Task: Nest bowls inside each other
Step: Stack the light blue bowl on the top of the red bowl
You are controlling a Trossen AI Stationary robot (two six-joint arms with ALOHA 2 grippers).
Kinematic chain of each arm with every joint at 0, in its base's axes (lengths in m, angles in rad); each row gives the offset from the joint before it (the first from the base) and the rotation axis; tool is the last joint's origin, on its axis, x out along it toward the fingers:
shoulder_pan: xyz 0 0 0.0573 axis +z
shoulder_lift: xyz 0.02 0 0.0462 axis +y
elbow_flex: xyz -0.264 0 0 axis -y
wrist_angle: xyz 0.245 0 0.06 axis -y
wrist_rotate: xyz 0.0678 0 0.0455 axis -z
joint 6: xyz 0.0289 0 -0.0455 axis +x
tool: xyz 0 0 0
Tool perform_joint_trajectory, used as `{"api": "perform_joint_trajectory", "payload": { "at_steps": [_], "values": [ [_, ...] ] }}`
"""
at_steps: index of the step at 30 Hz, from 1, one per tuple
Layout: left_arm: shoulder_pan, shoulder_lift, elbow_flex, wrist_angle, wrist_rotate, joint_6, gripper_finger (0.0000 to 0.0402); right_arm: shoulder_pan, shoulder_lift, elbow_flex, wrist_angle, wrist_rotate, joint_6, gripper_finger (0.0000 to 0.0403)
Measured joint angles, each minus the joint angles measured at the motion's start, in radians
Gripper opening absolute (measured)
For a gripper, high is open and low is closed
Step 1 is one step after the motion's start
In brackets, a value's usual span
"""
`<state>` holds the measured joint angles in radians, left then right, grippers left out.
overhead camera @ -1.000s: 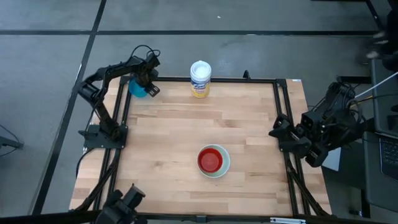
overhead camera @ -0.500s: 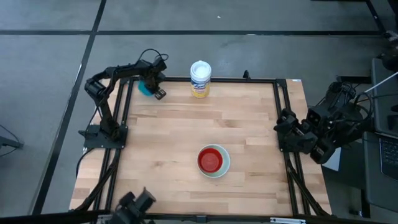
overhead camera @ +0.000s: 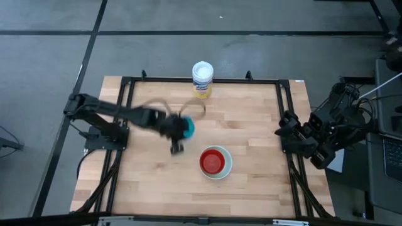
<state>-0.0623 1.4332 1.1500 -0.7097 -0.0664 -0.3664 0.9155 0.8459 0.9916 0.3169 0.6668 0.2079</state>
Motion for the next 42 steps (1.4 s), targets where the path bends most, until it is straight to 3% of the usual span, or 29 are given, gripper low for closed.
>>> {"api": "perform_joint_trajectory", "payload": {
  "at_steps": [3,6,12,17,28,38,42],
  "values": [
    [-0.175,0.029,0.057,0.031,-0.067,-0.056,0.0003,0.0,0.003,0.0,-0.008,-0.001,-0.014,0.0215],
    [-0.254,0.118,0.166,0.074,-0.09,0.006,0.0003,0.0,0.006,0.0,-0.014,-0.001,-0.033,0.0213],
    [-0.26,0.36,0.408,-0.025,-0.053,0.088,0.0002,0.0,0.014,0.0,-0.012,-0.001,-0.033,0.0222],
    [-0.263,0.481,0.518,-0.056,0.008,0.157,0.0002,0.003,0.019,0.0,-0.011,-0.012,-0.029,0.0229],
    [-0.24,0.519,0.54,-0.035,0.044,0.213,0.0002,0.03,0.038,0.0,-0.011,-0.02,-0.032,0.0215],
    [-0.219,0.519,0.54,0.027,0.072,0.257,0.0003,0.031,0.04,0.0,-0.011,-0.02,-0.03,0.0228],
    [-0.21,0.519,0.54,0.038,0.094,0.283,0.0024,0.031,0.04,0.0,-0.011,-0.028,-0.029,0.0227]
  ]
}}
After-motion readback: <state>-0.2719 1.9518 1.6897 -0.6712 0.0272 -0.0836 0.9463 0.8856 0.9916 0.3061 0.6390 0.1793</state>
